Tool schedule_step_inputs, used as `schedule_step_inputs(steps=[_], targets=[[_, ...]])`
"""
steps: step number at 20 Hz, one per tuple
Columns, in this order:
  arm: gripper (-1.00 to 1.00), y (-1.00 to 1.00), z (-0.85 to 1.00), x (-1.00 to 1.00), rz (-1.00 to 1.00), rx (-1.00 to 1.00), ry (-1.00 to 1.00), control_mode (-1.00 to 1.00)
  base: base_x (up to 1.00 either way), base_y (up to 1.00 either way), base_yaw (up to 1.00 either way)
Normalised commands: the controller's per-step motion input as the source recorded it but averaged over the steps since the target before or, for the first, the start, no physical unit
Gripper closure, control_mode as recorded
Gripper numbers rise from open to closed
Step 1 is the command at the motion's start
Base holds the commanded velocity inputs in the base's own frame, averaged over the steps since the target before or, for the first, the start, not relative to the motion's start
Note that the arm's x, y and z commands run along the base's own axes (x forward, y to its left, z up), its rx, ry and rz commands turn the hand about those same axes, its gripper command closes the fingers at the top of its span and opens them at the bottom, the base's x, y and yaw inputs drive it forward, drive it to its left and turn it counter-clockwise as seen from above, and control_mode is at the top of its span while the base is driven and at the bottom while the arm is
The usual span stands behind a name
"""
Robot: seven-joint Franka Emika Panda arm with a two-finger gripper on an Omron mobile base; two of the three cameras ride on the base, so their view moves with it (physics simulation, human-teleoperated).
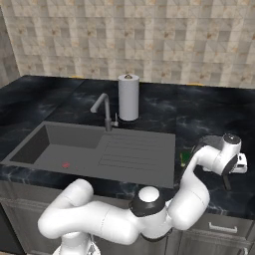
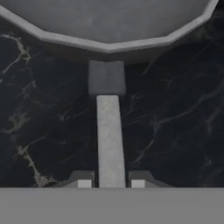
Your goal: Pick the pan and sponge and place them into the sink. Then turn on the water.
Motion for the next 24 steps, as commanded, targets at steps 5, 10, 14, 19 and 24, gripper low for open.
schedule_step_inputs(steps=[5, 10, 14, 19, 24], targets=[[1.00, 0.36, 0.04, -0.10, 0.03, -0.08, 0.00, -1.00, 0.00, 0.00, 0.00], [1.00, 0.39, 0.49, -0.31, 0.01, -0.07, 0.00, -1.00, 0.00, 0.00, 0.00], [1.00, 0.17, 0.75, -0.46, 0.00, -0.02, -0.05, -1.00, 0.00, 0.00, 0.00], [1.00, 0.07, 0.78, -0.52, 0.02, -0.01, -0.11, -1.00, 0.00, 0.00, 0.00], [1.00, 0.11, 0.67, -0.46, 0.03, 0.00, -0.12, -1.00, 0.00, 0.00, 0.00]])
